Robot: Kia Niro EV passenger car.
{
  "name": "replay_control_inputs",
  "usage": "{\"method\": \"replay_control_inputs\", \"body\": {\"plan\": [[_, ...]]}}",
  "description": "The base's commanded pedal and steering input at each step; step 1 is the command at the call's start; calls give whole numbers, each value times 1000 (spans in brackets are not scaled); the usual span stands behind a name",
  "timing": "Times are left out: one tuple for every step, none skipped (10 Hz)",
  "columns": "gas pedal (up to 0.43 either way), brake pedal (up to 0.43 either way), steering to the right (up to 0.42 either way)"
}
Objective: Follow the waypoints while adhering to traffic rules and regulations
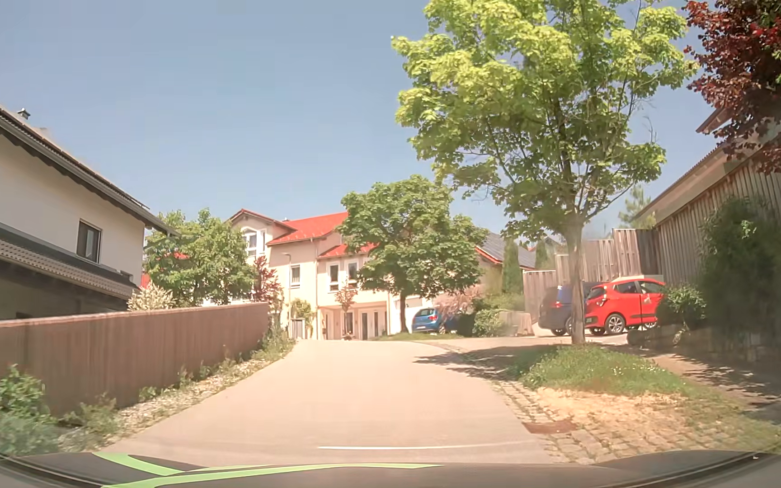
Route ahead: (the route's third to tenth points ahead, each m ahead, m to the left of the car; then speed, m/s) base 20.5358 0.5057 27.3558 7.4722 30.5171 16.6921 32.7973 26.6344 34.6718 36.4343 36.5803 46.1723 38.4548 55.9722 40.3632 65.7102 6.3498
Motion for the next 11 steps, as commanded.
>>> {"method": "replay_control_inputs", "body": {"plan": [[228, 0, 41], [209, 0, 33], [197, 0, 26], [177, 0, 19], [177, 0, 13], [177, 0, 11], [177, 0, 11], [150, 0, 8], [150, 0, 2], [150, 0, -1], [150, 0, -2]]}}
